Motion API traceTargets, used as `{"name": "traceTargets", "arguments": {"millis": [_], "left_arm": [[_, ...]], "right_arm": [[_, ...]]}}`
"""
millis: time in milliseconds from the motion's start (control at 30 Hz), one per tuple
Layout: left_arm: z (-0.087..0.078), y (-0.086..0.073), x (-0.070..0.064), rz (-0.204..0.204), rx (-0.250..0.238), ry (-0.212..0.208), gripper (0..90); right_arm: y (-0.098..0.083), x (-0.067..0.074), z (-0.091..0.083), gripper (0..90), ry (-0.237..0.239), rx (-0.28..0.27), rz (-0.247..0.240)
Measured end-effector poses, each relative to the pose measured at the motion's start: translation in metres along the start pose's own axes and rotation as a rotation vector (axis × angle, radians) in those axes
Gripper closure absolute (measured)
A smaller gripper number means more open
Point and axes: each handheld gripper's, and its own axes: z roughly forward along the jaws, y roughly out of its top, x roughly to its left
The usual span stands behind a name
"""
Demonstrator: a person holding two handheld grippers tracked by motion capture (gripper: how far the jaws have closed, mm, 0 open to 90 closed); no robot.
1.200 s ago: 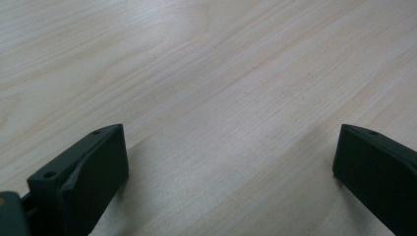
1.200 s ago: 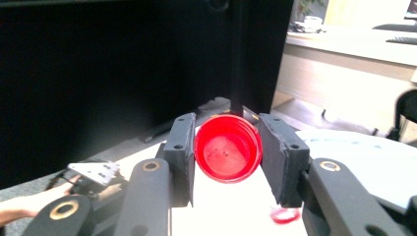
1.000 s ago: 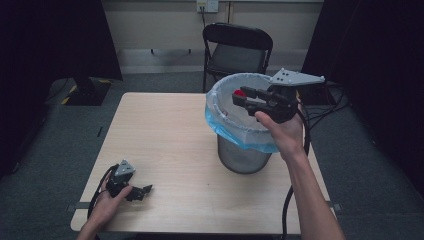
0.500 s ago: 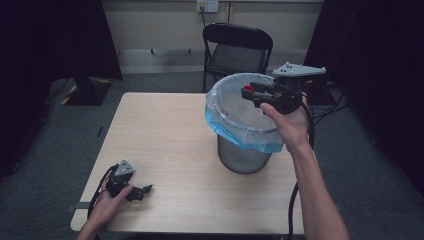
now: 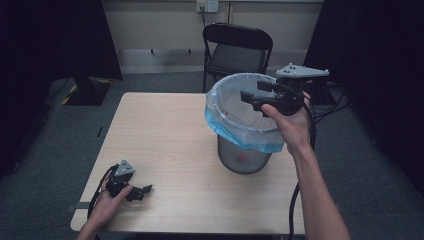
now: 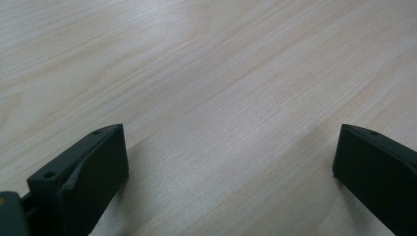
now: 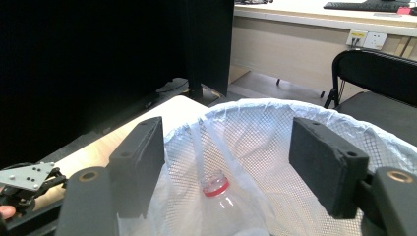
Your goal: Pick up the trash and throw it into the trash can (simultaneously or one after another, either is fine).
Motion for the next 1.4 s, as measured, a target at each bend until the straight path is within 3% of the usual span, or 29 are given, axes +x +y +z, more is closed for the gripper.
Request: {"name": "traceTargets", "arguments": {"millis": [333,633,900,1267,1400], "left_arm": [[0.000,0.000,0.000,0.000,0.000,0.000,0.0],[0.000,0.000,0.000,0.000,0.000,0.001,0.0],[0.000,0.000,0.000,0.000,-0.001,0.000,0.0],[0.000,0.000,0.000,0.000,0.000,0.000,0.0],[0.000,0.000,0.000,0.000,-0.001,0.000,0.0]], "right_arm": [[-0.004,0.012,-0.004,20.2,0.059,-0.024,-0.001],[-0.018,0.031,-0.012,24.9,0.106,-0.033,-0.010],[-0.028,0.052,-0.018,25.0,0.163,-0.047,-0.032],[-0.044,0.090,-0.026,24.2,0.234,-0.019,-0.104],[-0.050,0.098,-0.028,25.0,0.270,-0.005,-0.101]]}}
